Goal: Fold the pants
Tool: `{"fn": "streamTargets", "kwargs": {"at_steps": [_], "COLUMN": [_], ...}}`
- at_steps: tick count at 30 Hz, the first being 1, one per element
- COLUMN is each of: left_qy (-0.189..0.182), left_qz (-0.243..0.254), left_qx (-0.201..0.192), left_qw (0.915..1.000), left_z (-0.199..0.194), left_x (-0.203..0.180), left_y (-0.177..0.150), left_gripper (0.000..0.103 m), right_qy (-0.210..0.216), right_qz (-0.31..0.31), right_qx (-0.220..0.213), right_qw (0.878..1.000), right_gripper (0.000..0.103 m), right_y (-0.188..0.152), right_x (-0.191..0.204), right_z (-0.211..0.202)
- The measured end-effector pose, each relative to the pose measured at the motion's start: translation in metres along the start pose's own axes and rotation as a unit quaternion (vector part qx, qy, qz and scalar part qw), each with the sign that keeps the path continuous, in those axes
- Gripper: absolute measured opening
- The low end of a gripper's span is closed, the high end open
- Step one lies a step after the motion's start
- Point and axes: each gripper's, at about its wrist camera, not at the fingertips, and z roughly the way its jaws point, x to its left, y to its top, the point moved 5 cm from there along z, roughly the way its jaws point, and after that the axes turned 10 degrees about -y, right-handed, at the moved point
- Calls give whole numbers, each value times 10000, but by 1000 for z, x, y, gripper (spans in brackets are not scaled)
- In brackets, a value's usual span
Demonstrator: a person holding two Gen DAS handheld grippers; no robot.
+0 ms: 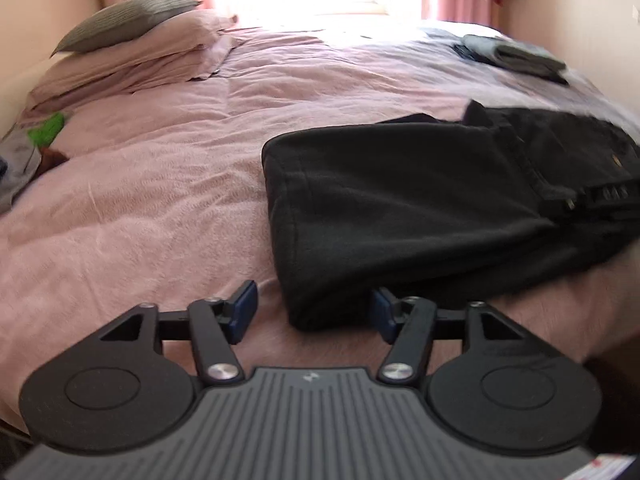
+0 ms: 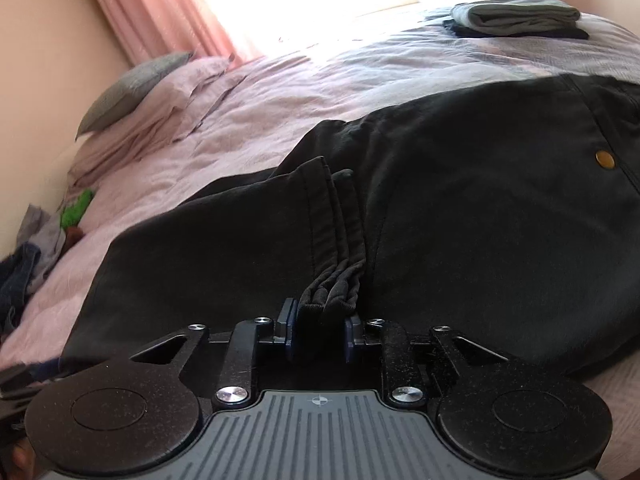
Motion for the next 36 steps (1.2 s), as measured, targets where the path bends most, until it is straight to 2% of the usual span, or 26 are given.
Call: {"fn": "streamTargets", "kwargs": {"at_steps": [1, 2, 4, 6, 8, 10, 12, 14, 16, 18, 20, 21, 22, 24, 26, 28, 31, 33, 35, 36], "left_qy": [-23, 117, 482, 489, 186, -130, -386, -604, -660, -611, -470, -399, -323, -266, -320, -339, -214, -198, -99, -53], "left_qz": [164, 292, 485, 238, -229, -339, -375, -400, -325, -211, -84, -33, 88, 160, -102, -184, 6, 3, -39, -108], "left_qx": [138, 235, 322, 86, -328, -711, -811, -872, -740, -628, -417, -329, -291, -316, -327, -468, -507, -344, -274, -246], "left_qw": [9998, 9992, 9971, 9985, 9990, 9968, 9953, 9936, 9945, 9959, 9980, 9987, 9990, 9990, 9989, 9982, 9985, 9992, 9996, 9996], "left_z": [-7, -12, -23, -32, -35, -26, -4, 22, 53, 80, 109, 118, 123, 118, 101, 74, 44, 44, 54, 56], "left_x": [3, 8, 23, 40, 52, 51, 46, 40, 33, 26, 22, 20, 18, 17, 19, 16, 1, -7, -11, -11], "left_y": [-1, -2, 0, 10, 28, 48, 67, 83, 94, 98, 95, 93, 91, 90, 89, 82, 60, 45, 36, 36], "left_gripper": [61, 60, 51, 43, 38, 36, 31, 27, 24, 24, 24, 24, 24, 24, 23, 23, 23, 23, 24, 24], "right_qy": [-24, -61, -353, -786, -969, -696, -307, -111, -54, -162, -417, -424, -381, -331, -311, -379, -147, -92, -202, -206], "right_qz": [-86, -181, -400, -547, -649, -841, -1005, -1346, -1687, -1822, -1887, -1929, -1885, -1875, -1842, -1827, -1891, -1978, -2125, -2136], "right_qx": [64, 133, 93, -167, -637, -929, -1053, -1238, -1376, -1229, -901, -732, -751, -676, -682, -747, -980, -770, -367, -449], "right_qw": [9999, 9997, 9985, 9953, 9911, 9897, 9889, 9831, 9760, 9754, 9770, 9776, 9785, 9794, 9800, 9796, 9769, 9772, 9763, 9757], "right_gripper": [29, 30, 46, 47, 47, 47, 46, 38, 27, 24, 16, 14, 13, 13, 14, 14, 14, 14, 14, 14], "right_y": [2, 3, 8, 14, 21, 30, 35, 39, 42, 44, 43, 40, 41, 45, 46, 43, 25, 6, -12, -15], "right_x": [0, -1, -2, -5, -4, 6, 21, 39, 57, 63, 56, 48, 43, 40, 36, 32, 25, 24, 24, 24], "right_z": [-2, -3, -11, -21, -32, -34, -29, -18, -2, 22, 53, 68, 69, 67, 53, 28, -16, -24, -8, -4]}}
